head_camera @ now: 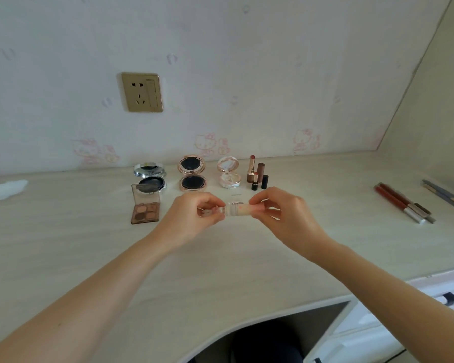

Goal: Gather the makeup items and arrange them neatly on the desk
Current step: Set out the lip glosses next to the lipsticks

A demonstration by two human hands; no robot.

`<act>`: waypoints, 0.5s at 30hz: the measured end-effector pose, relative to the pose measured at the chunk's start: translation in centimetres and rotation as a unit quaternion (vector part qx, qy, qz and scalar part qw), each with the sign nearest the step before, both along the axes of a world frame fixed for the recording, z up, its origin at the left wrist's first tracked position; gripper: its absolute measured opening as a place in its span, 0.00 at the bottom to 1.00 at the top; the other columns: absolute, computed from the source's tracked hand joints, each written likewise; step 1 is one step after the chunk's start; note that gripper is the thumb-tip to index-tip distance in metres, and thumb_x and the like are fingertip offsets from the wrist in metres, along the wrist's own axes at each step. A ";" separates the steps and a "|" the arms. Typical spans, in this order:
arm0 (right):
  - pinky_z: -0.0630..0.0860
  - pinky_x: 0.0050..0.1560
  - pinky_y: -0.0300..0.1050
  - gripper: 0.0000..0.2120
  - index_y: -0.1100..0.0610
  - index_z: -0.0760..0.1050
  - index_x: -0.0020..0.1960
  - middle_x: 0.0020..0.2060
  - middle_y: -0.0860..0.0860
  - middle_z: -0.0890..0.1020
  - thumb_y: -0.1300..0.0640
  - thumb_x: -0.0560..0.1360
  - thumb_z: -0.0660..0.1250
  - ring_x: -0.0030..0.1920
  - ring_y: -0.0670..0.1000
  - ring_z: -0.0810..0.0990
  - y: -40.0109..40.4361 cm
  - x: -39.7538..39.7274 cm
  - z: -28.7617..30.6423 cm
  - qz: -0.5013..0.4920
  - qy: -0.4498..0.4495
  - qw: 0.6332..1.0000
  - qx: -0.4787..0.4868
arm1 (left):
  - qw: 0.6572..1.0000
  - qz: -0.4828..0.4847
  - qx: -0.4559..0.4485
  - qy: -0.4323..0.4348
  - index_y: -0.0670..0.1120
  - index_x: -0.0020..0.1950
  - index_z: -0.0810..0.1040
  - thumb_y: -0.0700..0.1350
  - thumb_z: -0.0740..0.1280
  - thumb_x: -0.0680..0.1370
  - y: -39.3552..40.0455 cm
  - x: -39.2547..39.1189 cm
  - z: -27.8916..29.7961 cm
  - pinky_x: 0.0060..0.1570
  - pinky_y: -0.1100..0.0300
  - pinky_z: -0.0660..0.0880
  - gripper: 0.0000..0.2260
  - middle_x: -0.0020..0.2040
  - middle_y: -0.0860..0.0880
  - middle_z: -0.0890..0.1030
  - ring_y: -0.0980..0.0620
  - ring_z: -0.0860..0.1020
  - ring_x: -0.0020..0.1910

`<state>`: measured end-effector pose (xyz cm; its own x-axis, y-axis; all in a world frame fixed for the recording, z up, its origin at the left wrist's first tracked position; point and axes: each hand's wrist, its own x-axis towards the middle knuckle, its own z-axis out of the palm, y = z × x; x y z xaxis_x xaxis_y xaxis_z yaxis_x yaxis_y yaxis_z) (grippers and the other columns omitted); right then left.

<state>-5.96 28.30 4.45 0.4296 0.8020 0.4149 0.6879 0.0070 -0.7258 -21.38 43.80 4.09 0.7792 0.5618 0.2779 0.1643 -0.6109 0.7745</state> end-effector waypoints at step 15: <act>0.79 0.52 0.36 0.13 0.45 0.80 0.45 0.48 0.42 0.84 0.63 0.69 0.74 0.47 0.40 0.83 1.6 -1.5 -1.3 0.022 0.124 0.991 -0.040 | 0.993 0.014 -0.100 -0.056 0.55 0.46 0.84 0.39 0.77 0.68 0.7 -2.2 -1.3 0.48 0.66 0.76 0.12 0.42 0.56 0.85 0.61 0.81 0.41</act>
<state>-7.46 29.89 3.17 0.4748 0.8483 0.2346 0.4887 -0.0324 -0.8718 -23.61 44.53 2.84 0.7332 0.6355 0.2419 0.0859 -0.4394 0.8942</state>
